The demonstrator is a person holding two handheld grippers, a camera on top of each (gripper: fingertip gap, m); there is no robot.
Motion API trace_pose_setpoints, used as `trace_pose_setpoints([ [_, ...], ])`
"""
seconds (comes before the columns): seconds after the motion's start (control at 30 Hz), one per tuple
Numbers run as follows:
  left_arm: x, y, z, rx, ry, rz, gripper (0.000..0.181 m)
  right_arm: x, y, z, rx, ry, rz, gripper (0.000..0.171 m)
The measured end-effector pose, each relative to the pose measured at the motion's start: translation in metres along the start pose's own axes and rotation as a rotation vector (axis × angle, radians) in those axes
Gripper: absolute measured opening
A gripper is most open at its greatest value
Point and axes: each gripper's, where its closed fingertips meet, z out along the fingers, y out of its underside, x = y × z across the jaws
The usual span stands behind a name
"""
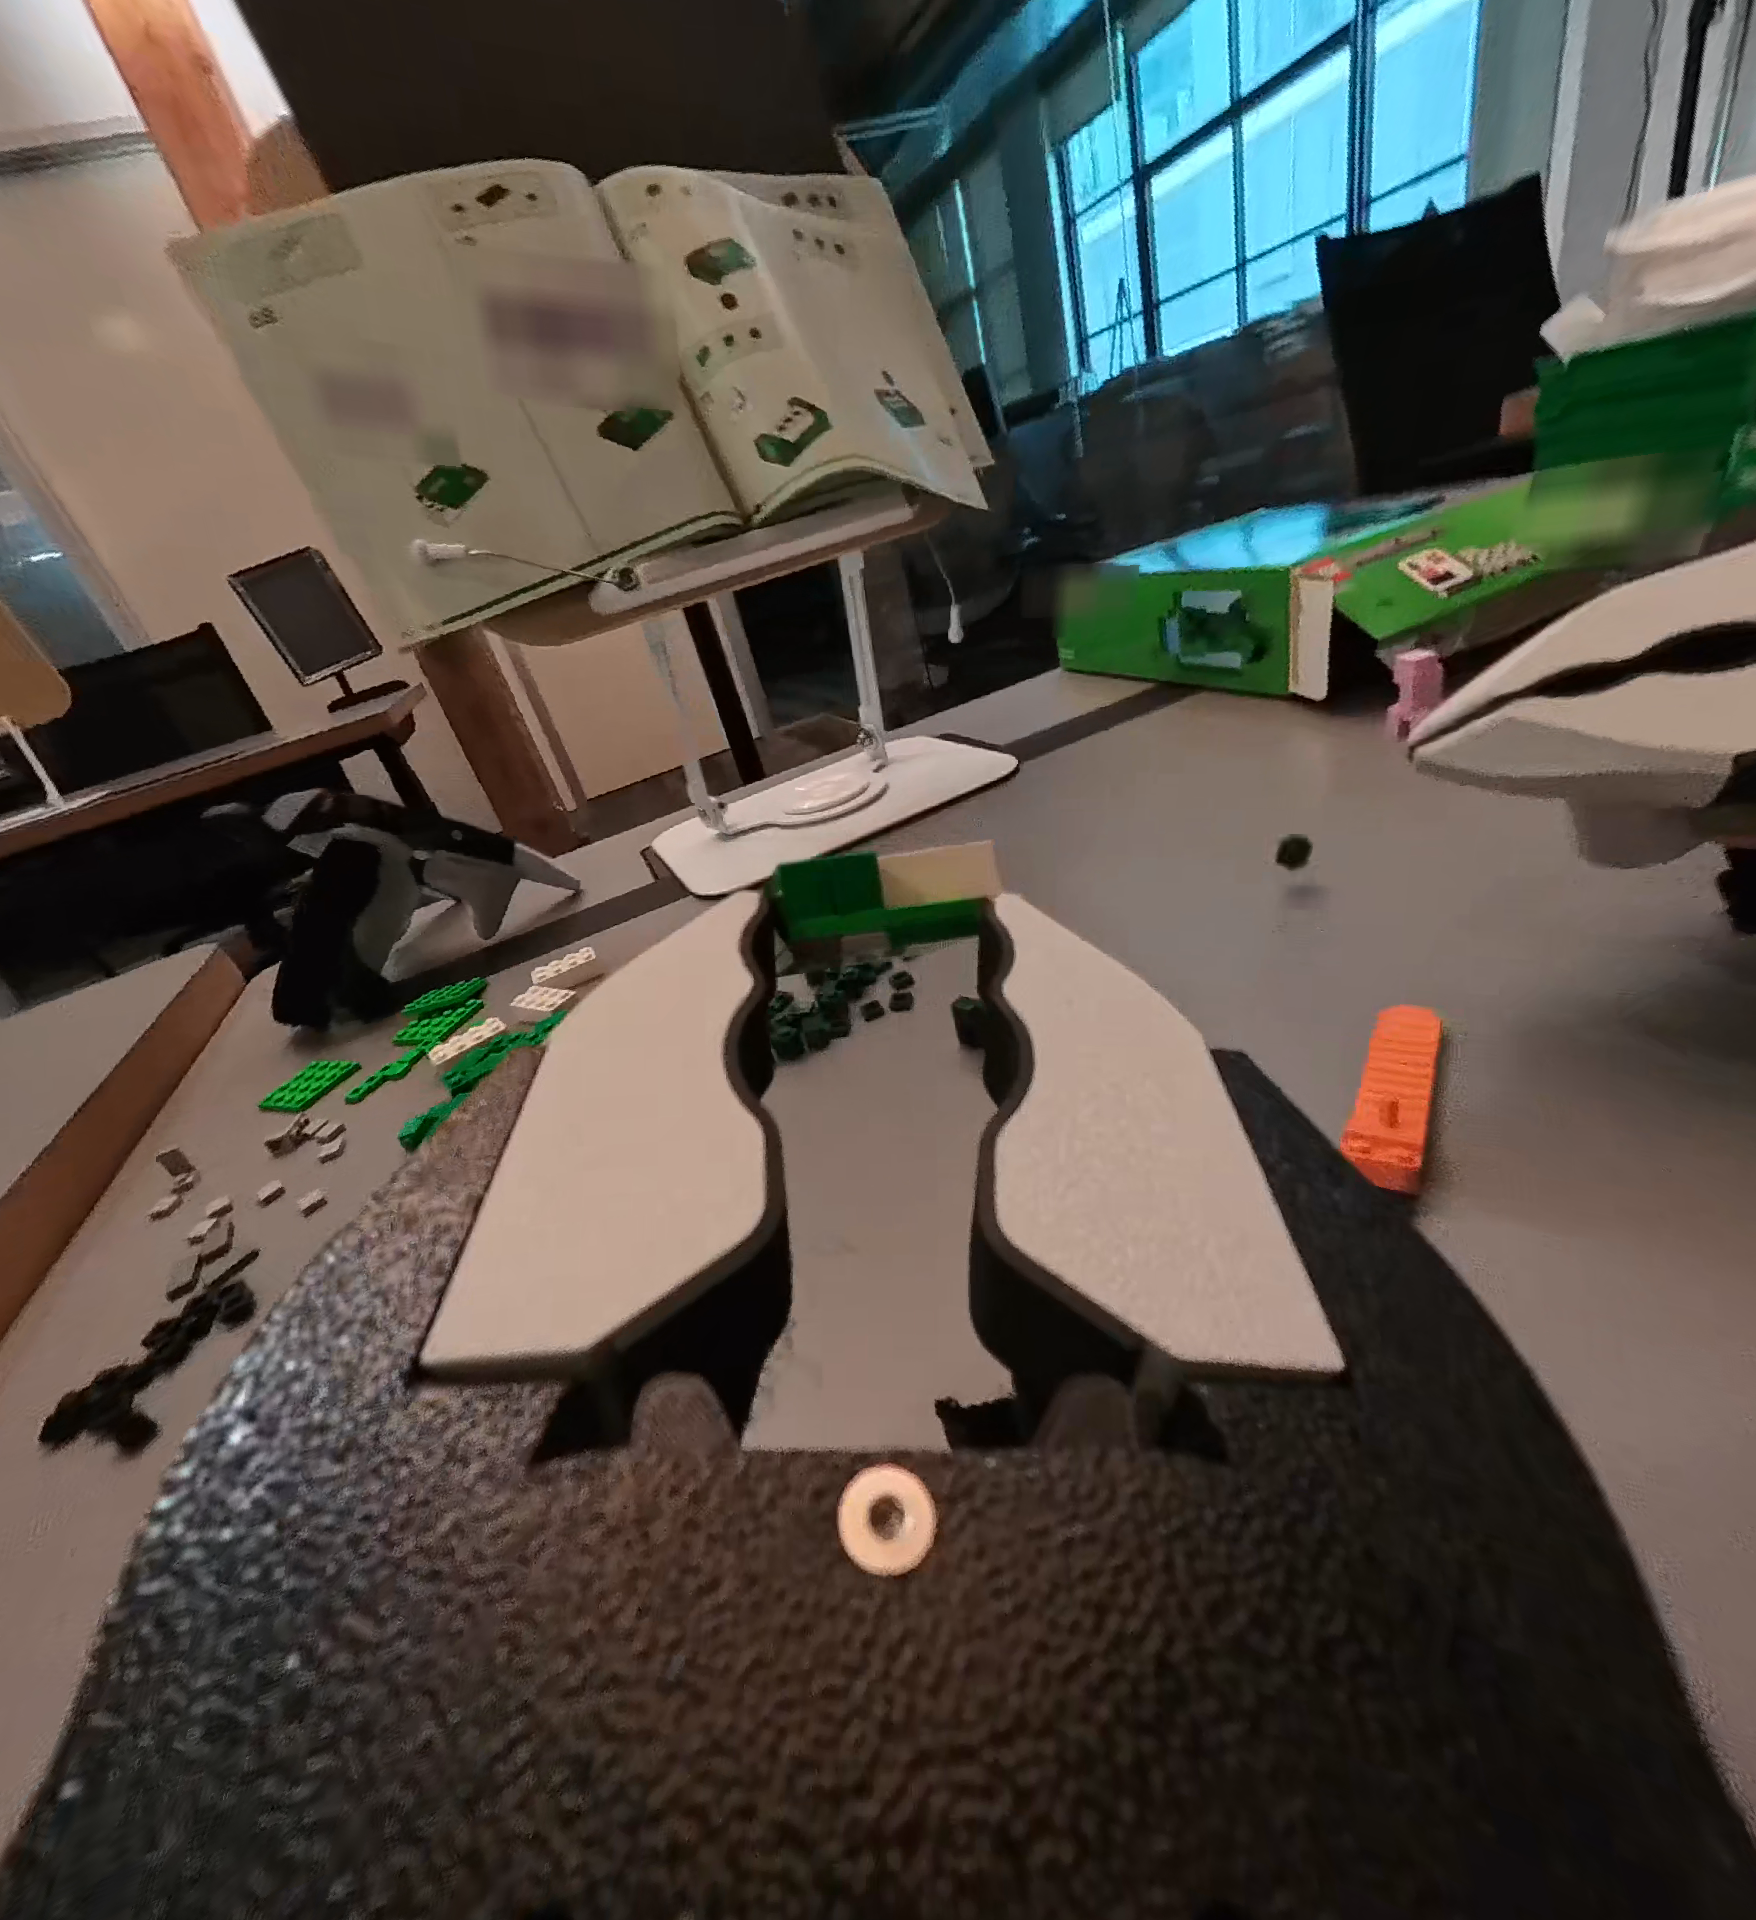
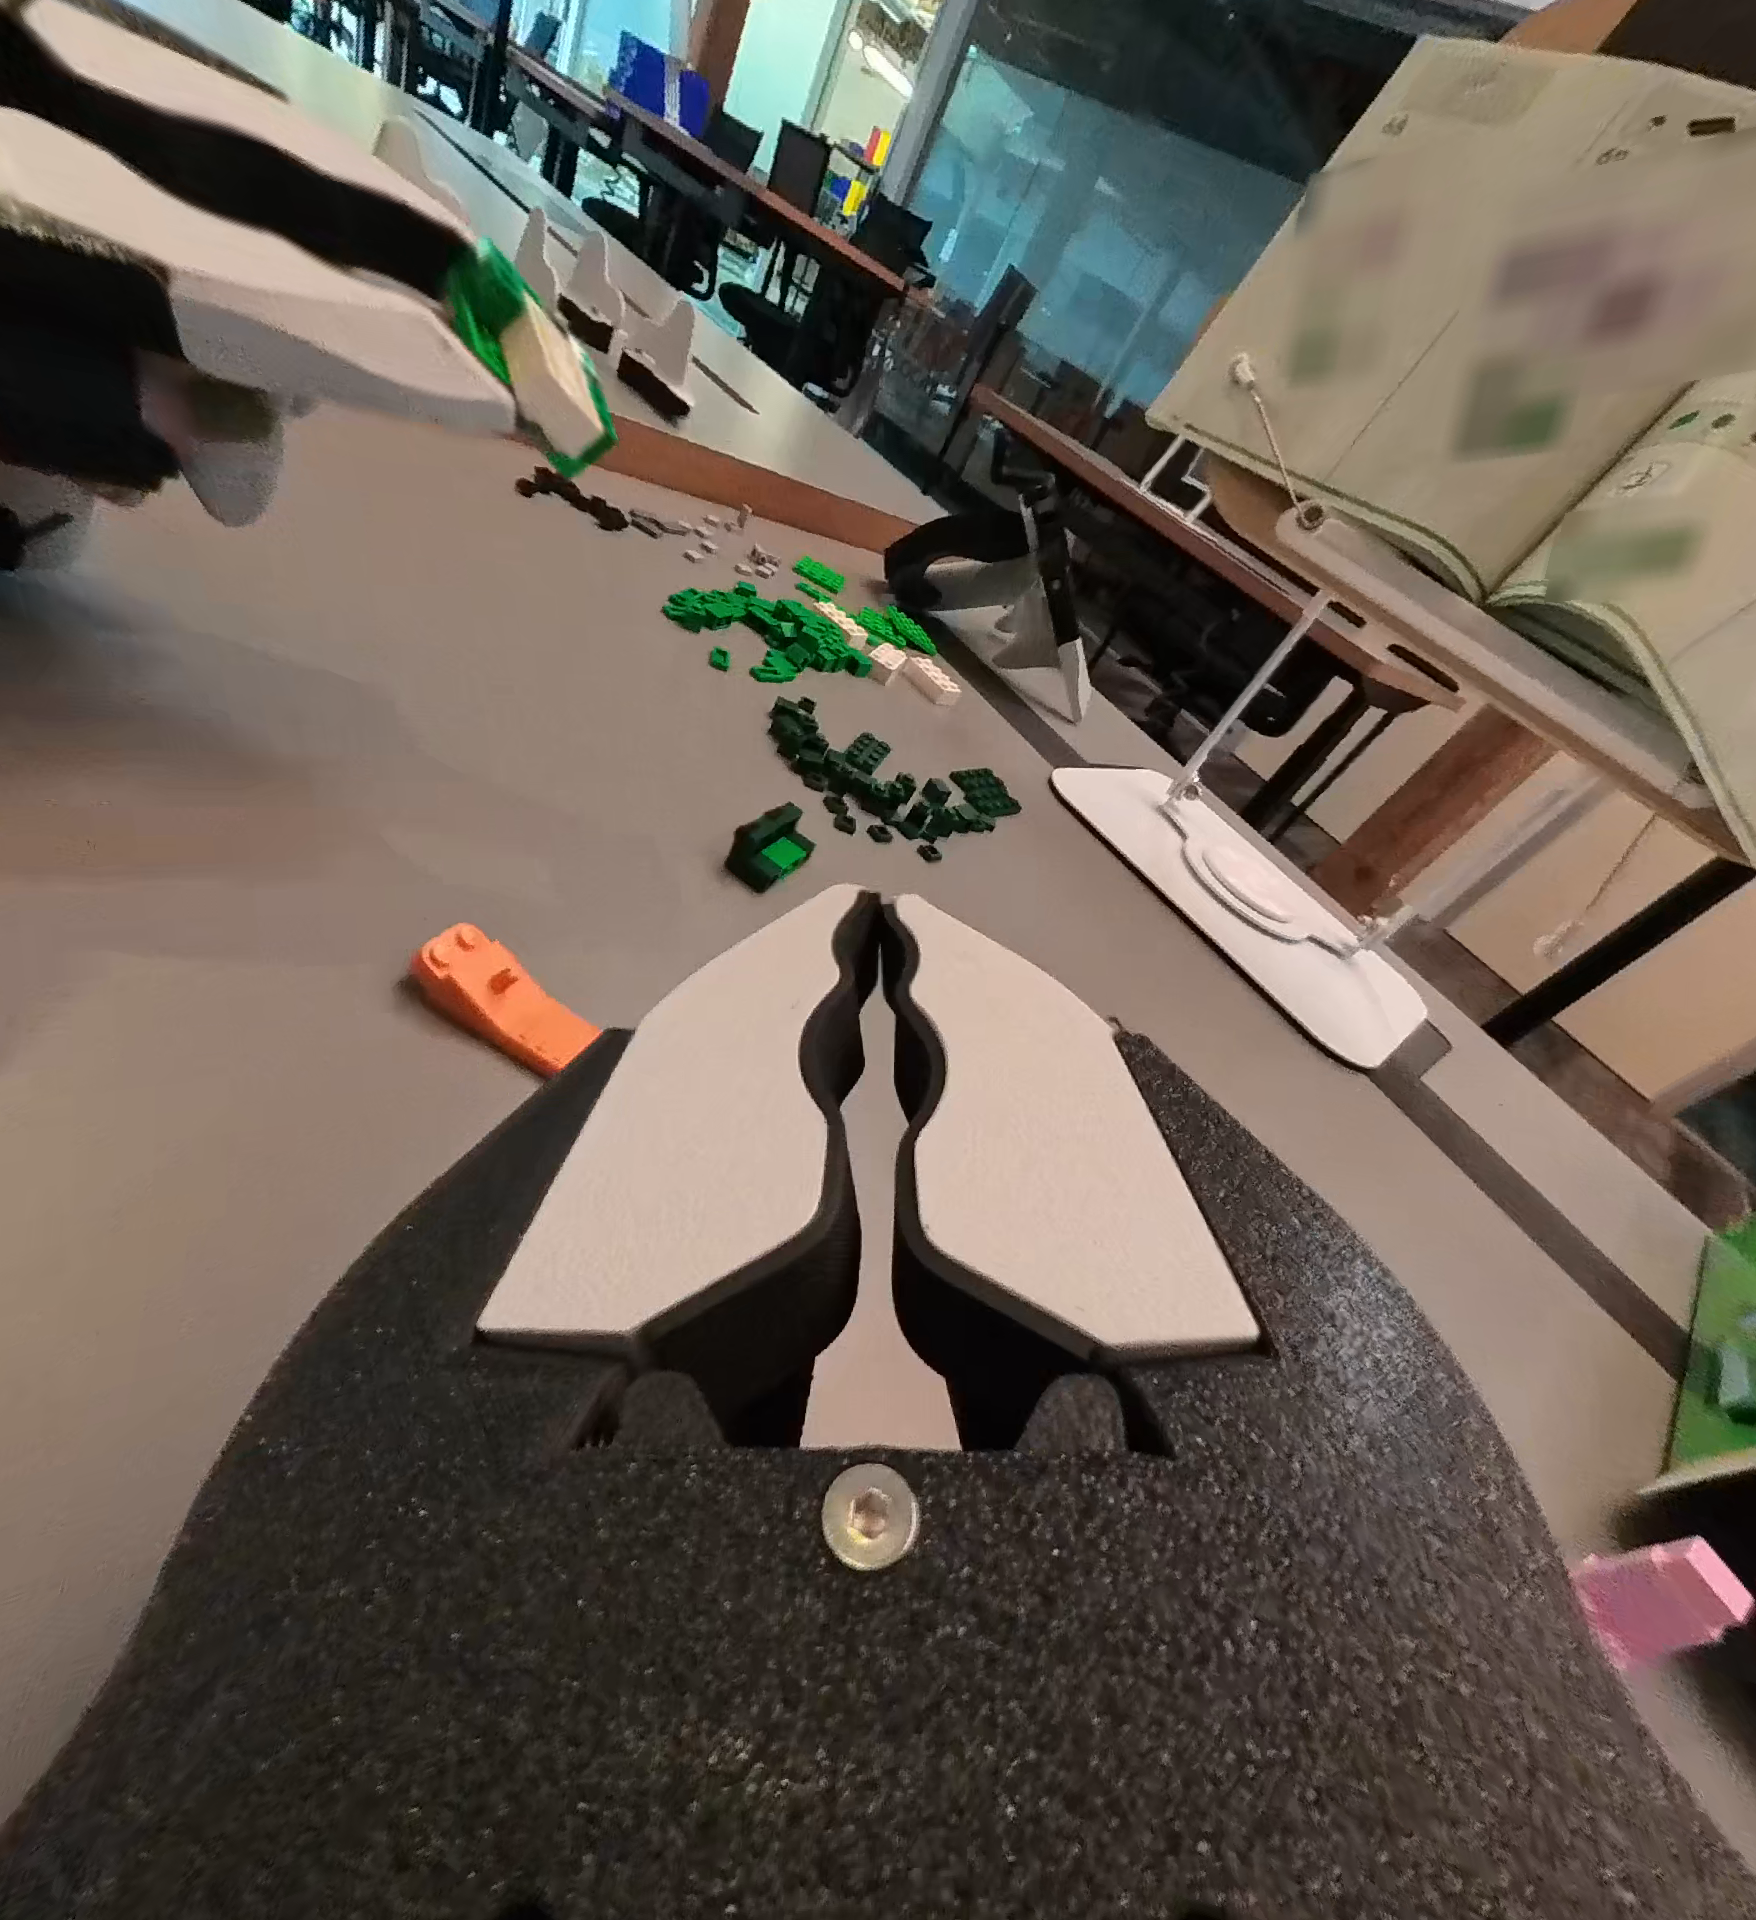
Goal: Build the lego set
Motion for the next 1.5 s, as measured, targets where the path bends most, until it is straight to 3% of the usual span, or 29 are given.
trace_pose_setpoints([
  [0.07, 0.002, 0.001, 0.005, -0.006, 0.015, -0.002, 0.037, 0.001, 0.003, 0.001, -0.006, -0.019, 0.043, 0.0],
  [0.2, 0.005, 0.0, 0.017, 0.015, 0.045, -0.045, 0.036, 0.04, 0.007, -0.004, 0.005, 0.164, 0.074, 0.0],
  [0.33, 0.021, -0.003, 0.027, 0.037, 0.16, -0.022, 0.037, 0.058, 0.017, -0.013, 0.017, 0.141, 0.146, 0.002],
  [0.43, 0.027, -0.002, 0.035, 0.042, 0.218, -0.027, 0.037, 0.082, 0.046, -0.022, -0.102, 0.15, 0.07, 0.006],
  [0.63, 0.015, 0.003, 0.067, 0.044, 0.203, -0.062, 0.037, 0.093, 0.075, -0.024, -0.185, -0.024, 0.052, 0.01],
  [0.77, 0.004, 0.002, 0.087, 0.074, 0.159, -0.105, 0.037, 0.086, 0.095, -0.008, -0.338, -0.133, 0.12, 0.017],
  [0.87, 0.003, 0.0, 0.089, 0.087, 0.155, -0.105, 0.037, 0.113, 0.108, -0.002, -0.453, 0.138, 0.267, 0.024],
  [0.93, 0.005, -0.005, 0.086, 0.115, 0.163, -0.111, 0.037, 0.105, 0.104, -0.002, -0.472, 0.194, 0.357, 0.023],
  [1.13, 0.019, -0.011, 0.086, 0.127, 0.205, -0.042, 0.037, 0.086, 0.115, 0.009, -0.643, 0.23, 0.296, 0.019],
  [1.5, 0.046, -0.012, 0.086, 0.111, 0.285, 0.108, 0.037, 0.093, 0.123, 0.014, -0.671, 0.243, 0.436, 0.02],
])
